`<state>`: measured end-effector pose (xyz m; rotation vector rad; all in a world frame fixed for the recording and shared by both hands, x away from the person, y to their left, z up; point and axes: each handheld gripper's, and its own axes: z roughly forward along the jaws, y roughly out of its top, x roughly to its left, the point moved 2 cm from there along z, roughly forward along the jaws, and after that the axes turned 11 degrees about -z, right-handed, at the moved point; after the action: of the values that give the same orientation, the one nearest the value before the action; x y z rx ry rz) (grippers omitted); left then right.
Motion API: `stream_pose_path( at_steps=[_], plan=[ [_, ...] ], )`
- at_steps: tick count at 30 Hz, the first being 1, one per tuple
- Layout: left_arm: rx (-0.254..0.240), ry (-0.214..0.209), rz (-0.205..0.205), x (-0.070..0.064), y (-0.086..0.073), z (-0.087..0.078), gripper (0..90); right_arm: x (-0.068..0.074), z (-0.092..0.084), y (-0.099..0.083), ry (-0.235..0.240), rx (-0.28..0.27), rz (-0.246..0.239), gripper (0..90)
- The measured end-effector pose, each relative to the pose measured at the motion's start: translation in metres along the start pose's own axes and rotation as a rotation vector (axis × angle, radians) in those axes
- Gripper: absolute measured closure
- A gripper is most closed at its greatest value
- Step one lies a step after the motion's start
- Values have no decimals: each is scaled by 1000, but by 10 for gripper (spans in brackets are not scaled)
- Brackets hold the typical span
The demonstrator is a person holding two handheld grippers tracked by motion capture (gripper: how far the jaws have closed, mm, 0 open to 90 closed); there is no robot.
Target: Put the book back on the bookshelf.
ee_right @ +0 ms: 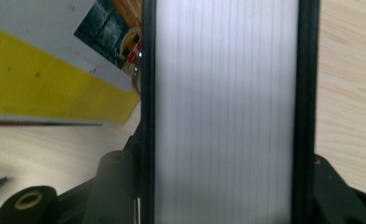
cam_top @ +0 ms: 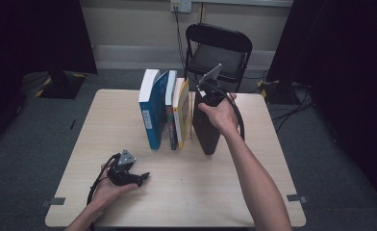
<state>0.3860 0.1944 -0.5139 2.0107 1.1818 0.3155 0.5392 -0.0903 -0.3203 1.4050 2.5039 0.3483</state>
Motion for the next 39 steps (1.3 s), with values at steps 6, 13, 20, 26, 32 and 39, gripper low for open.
stream_pose_path(
  at_steps=[6, 13, 20, 26, 32, 39],
  plan=[
    [0, -1, 0, 0, 0, 0, 146, -2, 10, 11, -7, 4, 30, 533],
    [-1, -2, 1, 0, 0, 0, 146, -5, 19, 24, -22, 7, 63, 533],
    [-1, -3, 2, 0, 0, 0, 147, -2, 24, 32, -45, 9, 58, 532],
    [-1, 0, 10, 0, 0, 0, 147, 0, 24, 32, -59, -4, 43, 526],
    [-2, 2, 7, 0, 0, 0, 148, -1, 18, 25, -47, -70, 29, 507],
    [-8, 7, 8, 0, 0, 0, 148, -2, 9, 8, -31, -177, 23, 481]
  ],
)
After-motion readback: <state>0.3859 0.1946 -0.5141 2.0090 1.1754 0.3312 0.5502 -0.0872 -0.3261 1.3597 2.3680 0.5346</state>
